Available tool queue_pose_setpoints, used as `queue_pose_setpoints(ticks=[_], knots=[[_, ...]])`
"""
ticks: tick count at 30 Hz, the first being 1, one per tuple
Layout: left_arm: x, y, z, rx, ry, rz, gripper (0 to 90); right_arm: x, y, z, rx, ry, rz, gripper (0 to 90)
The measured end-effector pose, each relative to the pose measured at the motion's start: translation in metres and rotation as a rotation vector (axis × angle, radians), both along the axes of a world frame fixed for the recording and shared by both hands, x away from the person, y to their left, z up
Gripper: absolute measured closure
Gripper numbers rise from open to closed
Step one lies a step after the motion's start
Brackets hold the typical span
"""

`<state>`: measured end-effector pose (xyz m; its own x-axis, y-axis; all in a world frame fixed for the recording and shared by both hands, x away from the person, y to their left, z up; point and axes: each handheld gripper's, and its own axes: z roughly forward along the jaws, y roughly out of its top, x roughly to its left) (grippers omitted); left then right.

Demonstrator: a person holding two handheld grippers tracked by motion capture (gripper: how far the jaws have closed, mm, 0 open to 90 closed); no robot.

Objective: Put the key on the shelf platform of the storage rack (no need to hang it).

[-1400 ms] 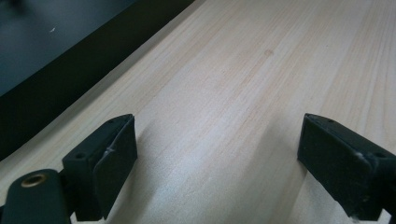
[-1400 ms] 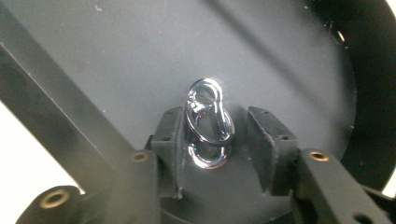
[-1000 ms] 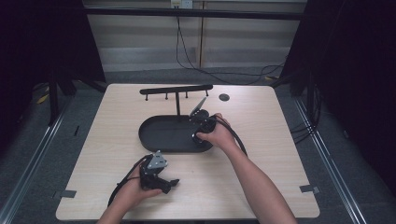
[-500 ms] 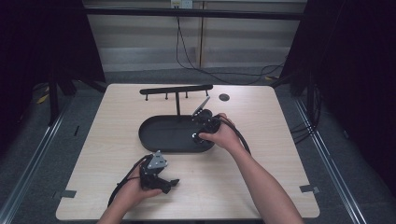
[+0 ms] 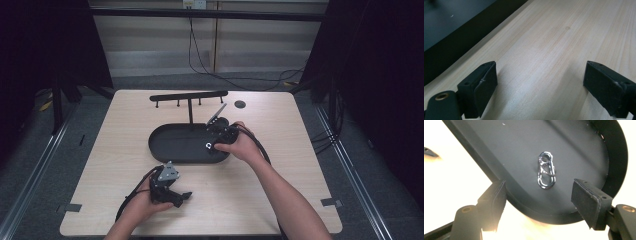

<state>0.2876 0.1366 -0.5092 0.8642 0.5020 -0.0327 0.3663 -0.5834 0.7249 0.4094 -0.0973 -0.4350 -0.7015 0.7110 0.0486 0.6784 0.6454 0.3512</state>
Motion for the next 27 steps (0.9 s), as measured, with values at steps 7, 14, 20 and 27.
queue_pose_setpoints(ticks=[7,14,20,27], knots=[[0.0,0.0,0.0,-0.001,0.0,-0.001,11.6,-0.005,-0.007,0.006,0.009,0.005,-0.006,28.2],[0.0,0.0,0.0,0.0,0.001,-0.001,11.6,-0.01,-0.017,0.011,0.017,0.008,-0.013,28.5],[0.0,0.001,0.001,0.013,-0.001,-0.008,11.6,-0.015,-0.025,0.013,0.031,0.004,-0.014,28.6],[0.0,0.001,0.0,0.012,-0.001,-0.007,11.6,-0.021,-0.03,0.015,0.029,-0.003,-0.012,28.8]])
